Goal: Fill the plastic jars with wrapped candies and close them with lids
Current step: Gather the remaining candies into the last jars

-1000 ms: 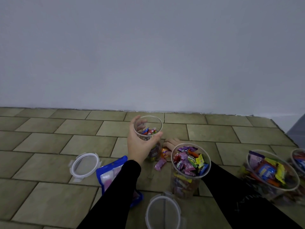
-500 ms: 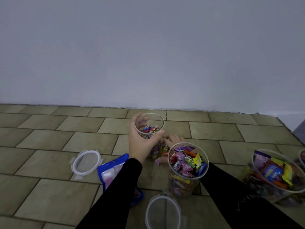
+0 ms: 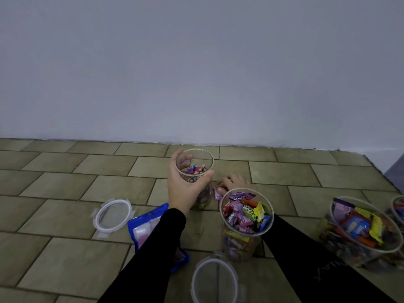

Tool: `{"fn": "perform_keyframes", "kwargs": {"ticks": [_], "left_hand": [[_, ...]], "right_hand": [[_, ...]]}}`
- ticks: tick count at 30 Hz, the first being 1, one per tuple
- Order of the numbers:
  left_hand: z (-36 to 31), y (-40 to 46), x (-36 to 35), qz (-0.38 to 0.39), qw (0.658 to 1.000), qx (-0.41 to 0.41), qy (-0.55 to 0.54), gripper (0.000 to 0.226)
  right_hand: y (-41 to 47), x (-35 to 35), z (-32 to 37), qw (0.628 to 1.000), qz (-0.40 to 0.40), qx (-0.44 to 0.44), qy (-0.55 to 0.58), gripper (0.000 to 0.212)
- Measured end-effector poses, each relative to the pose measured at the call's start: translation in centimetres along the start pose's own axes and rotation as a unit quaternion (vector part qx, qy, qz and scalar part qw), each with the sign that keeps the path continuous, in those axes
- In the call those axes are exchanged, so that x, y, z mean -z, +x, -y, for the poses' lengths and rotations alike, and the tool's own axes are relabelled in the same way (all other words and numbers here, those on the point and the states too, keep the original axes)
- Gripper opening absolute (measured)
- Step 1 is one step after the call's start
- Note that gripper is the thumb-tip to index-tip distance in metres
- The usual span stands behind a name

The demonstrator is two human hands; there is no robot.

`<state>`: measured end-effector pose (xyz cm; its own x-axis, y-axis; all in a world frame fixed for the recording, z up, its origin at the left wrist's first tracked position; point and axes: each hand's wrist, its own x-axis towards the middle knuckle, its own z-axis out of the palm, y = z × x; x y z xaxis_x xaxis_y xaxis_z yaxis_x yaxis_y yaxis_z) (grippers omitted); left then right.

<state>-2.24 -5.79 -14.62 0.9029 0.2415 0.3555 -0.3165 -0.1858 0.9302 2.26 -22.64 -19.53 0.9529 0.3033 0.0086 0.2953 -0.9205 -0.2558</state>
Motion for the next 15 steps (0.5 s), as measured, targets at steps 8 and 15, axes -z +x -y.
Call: {"fn": "perform_keyframes", "kwargs": {"ticks": [8,15], "left_hand": [[0.1,0.1,-0.1,-0.005,1.000,-0.003,-0.001,0.086],[0.1,-0.1,-0.2,-0.003,1.000,-0.007,-0.005,0.085]], "right_hand": [[1.4,-1.2,-0.6,0.993,0.036,0.069,-0.091,0.045],[1.8,0.1,-0.6,0.998,0.041,0.031,-0.037,0.036]]}}
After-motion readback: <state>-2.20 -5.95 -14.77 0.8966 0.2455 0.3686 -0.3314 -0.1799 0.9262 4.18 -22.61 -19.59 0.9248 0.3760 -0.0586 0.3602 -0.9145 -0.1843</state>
